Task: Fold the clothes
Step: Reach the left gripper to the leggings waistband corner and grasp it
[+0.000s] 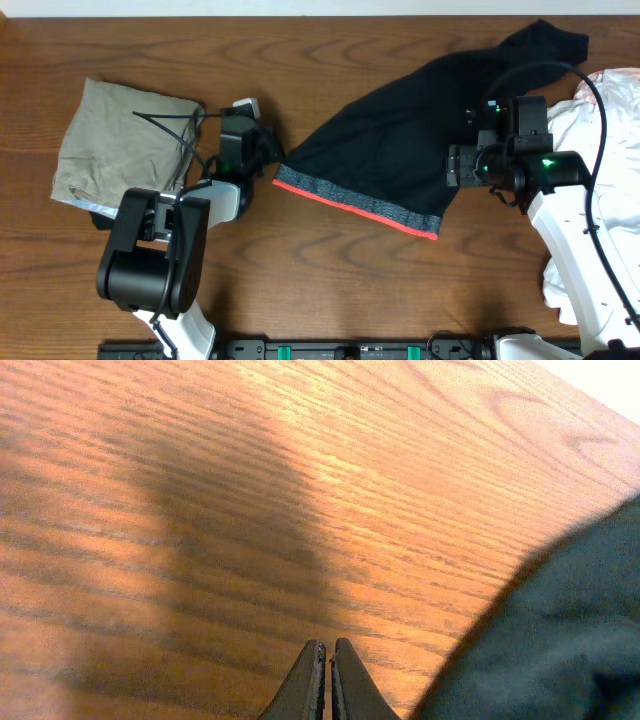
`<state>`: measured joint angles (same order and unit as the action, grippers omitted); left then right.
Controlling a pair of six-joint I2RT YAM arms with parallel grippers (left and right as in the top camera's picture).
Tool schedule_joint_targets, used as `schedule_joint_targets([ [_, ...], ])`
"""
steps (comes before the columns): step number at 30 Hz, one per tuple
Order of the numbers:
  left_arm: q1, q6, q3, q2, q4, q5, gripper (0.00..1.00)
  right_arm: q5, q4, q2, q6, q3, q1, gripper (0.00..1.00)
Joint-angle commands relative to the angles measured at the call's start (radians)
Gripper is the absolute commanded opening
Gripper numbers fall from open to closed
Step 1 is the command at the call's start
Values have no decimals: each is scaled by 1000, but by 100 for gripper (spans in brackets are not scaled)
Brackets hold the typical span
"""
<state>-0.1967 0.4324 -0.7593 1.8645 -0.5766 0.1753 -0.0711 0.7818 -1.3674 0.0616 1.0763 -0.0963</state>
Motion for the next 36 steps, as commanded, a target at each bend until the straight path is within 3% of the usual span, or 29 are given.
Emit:
schedule_joint_targets([
  [1, 1, -34, -35, -34, 7, 123, 6, 0, -1, 0, 16, 0, 5, 79],
  [4, -1, -76, -35, -148, 140, 127, 6, 16, 0, 0, 16, 0, 5, 80],
  [9, -10, -85, -35, -365, 563, 112, 7, 16, 0, 0, 16, 0, 5, 81],
  [14, -12, -134, -35, -406, 867, 113, 12, 14, 0, 0, 16, 0, 5, 81],
  [22, -23, -213, -75, -276, 908, 204, 13, 10, 16, 0, 21, 0, 5, 81],
  [36, -71, -209, -267, -4, 889, 206, 13, 11, 26, 0, 20, 0, 5, 82],
])
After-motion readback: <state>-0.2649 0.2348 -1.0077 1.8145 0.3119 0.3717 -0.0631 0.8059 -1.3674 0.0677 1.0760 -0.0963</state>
